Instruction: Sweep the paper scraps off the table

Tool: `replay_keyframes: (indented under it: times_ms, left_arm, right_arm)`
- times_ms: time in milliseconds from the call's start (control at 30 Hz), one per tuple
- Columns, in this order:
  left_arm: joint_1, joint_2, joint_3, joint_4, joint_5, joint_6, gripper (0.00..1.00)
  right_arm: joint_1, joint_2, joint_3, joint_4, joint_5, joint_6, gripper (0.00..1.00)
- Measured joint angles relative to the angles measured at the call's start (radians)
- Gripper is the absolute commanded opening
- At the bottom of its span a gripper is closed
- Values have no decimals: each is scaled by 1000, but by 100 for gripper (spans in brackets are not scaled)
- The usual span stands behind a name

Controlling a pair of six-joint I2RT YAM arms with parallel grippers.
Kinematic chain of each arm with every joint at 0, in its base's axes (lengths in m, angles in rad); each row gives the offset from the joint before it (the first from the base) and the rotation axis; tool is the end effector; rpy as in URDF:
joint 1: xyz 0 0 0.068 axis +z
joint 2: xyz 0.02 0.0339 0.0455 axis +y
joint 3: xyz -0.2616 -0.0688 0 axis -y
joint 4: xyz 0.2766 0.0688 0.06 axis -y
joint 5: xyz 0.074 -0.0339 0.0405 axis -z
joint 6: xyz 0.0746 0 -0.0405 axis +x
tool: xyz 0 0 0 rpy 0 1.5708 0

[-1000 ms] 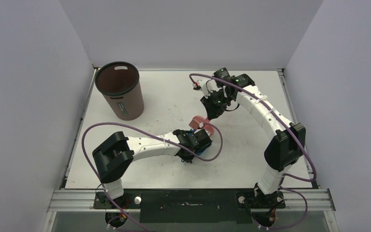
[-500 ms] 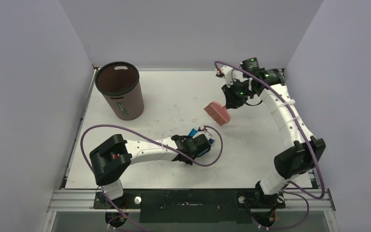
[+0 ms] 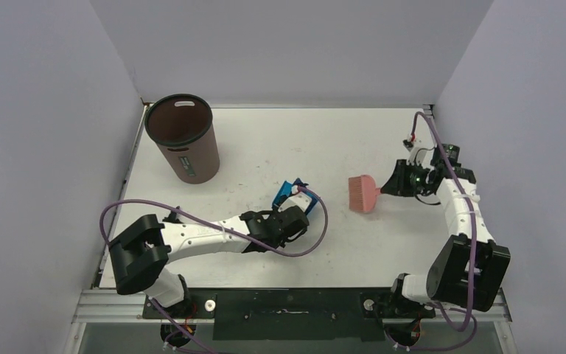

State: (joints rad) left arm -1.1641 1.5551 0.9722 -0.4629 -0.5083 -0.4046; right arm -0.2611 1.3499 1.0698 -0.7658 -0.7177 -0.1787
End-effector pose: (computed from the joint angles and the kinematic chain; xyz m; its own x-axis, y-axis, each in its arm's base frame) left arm 0.1716 -0.3067 0.1525 -0.5925 0.5064 -0.6265 0.5141 0.8365 0.1898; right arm 0.3125 -0.0327 0.2373 -0.8007 0.0753 -0.5943 -0.2706 0.8396 0.4710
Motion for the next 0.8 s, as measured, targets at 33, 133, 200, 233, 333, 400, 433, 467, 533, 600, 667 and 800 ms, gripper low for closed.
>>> replay_keyframes:
  times_ms: [33, 133, 200, 233, 333, 400, 433, 467, 533, 600, 667, 800]
  left_arm:
    - [1, -12, -8, 5, -13, 1, 0]
    - [1, -30, -14, 4, -48, 2, 0]
    - [1, -44, -15, 2, -65, 2, 0]
    - [1, -56, -18, 2, -71, 2, 0]
    - [1, -108, -20, -13, -90, 2, 0]
    - [1, -147, -19, -31, -99, 2, 0]
    - [1, -166, -15, -49, -105, 1, 0]
    - [1, -176, -9, -65, -109, 0, 0]
    - [2, -185, 21, -116, -119, -6, 0]
    - [7, -184, 56, -164, -125, -11, 0]
    - [13, -184, 93, -211, -134, -14, 0]
    - [39, -190, 140, -265, -142, -20, 0]
  right_arm:
    - [1, -10, -49, 21, -24, 16, 5]
    - [4, -61, -177, 98, -111, 77, 5]
    - [7, -97, -217, 154, -155, 112, 5]
    - [7, -115, -232, 189, -174, 127, 5]
    - [7, -161, -269, 275, -212, 167, 5]
    - [6, -179, -278, 311, -235, 177, 5]
    - [6, -184, -283, 327, -244, 180, 5]
    - [6, -189, -287, 341, -251, 182, 5]
    - [6, -199, -300, 360, -262, 188, 5]
    - [6, -202, -310, 368, -272, 192, 5]
    - [6, -202, -317, 369, -279, 192, 5]
    - [6, -200, -318, 370, -284, 192, 5]
